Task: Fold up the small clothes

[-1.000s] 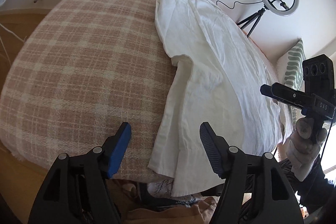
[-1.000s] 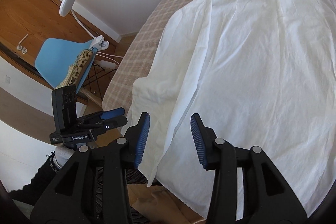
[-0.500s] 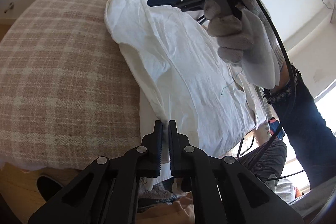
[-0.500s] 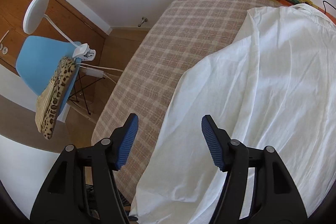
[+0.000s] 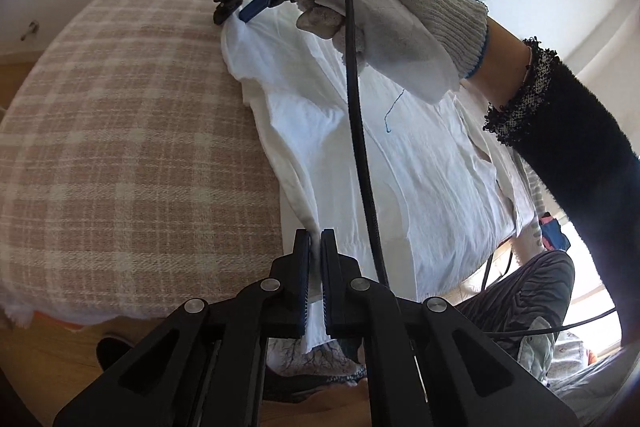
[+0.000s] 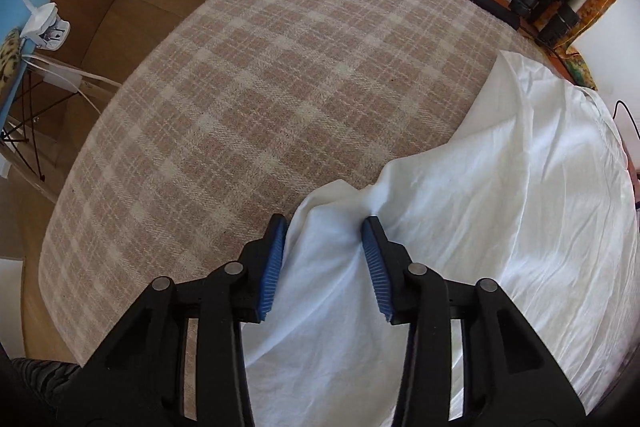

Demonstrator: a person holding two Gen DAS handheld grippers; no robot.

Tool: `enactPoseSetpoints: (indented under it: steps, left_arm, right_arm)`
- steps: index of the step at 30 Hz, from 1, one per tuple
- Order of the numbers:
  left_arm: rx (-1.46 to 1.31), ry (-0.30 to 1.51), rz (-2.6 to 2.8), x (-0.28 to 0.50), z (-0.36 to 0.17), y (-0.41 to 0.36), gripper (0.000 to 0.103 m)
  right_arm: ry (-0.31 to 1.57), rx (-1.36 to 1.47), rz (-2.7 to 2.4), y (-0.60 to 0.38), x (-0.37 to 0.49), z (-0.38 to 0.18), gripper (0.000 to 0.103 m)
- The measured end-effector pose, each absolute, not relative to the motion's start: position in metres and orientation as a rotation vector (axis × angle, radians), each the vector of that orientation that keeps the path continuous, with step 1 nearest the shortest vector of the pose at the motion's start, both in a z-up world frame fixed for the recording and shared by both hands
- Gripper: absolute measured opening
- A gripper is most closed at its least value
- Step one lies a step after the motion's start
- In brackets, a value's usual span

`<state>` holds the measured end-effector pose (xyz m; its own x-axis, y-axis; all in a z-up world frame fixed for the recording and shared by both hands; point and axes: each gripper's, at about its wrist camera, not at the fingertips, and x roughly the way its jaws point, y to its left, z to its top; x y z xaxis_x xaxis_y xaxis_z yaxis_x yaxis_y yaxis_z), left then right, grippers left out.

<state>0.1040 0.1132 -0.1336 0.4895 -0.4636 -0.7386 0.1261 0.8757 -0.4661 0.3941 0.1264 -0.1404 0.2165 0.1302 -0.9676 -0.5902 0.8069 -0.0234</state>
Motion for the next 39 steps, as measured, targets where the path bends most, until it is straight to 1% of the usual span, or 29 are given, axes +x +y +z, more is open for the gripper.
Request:
enactPoseSetpoints:
  steps: [1,2,3,4,6,7,8,15,19,26,31,36,39]
  left_arm:
    - [-0.34,1.015,-0.335,0.105,-0.135,0.114,0.008]
    - [-0.313,1.026,-0.306,0.106,-0.136,0.114,0.018]
    - [-0.293,1.033,-0.288,0.107,-0.139,0.114,0.03]
    - [-0.283,1.034,-0.28,0.107,-0.141,0.115,0.032]
    - [-0.282,1.015,-0.29,0.104,-0.144,0.115,0.031]
    - [-0.286,1.017,-0.299,0.104,-0.144,0.115,0.028]
    - [-0.295,1.025,-0.312,0.105,-0.145,0.116,0.005]
    - [-0.348,0.962,-0.412,0.105,-0.12,0.109,0.006]
    - [-0.336,0.923,-0.475,0.105,-0.104,0.084,0.006]
    - [-0.304,0.944,-0.572,0.114,-0.098,0.047,0.006]
    - [-0.211,0.975,-0.615,0.121,-0.104,0.007,0.006]
    - [-0.189,1.021,-0.63,0.123,-0.117,-0.013,0.006]
    - [-0.173,1.033,-0.644,0.124,-0.121,-0.022,0.006]
  right_arm:
    - [1.275,-0.383,0.537,0.117,0.399,-0.139,0.015]
    - [1.288,-0.32,0.557,0.107,0.404,-0.137,0.012]
    - [1.294,-0.271,0.562,0.097,0.408,-0.135,0.009]
    - [1.293,-0.217,0.573,0.087,0.413,-0.133,0.008]
    - [1.294,-0.12,0.594,0.07,0.417,-0.131,0.008]
    - [1.291,-0.083,0.605,0.064,0.418,-0.13,0.008]
    - [1.281,-0.049,0.622,0.059,0.416,-0.128,0.008]
    - [1.215,0.025,0.676,0.032,0.416,-0.105,0.008]
    - [1.173,0.071,0.691,0.01,0.419,-0.089,0.008]
    - [1.132,0.175,0.653,-0.06,0.419,-0.069,0.008]
    - [1.158,0.214,0.601,-0.109,0.423,-0.075,0.008]
    - [1.17,0.142,0.55,-0.125,0.423,-0.09,0.008]
    - [1.184,0.158,0.526,-0.136,0.427,-0.1,0.008]
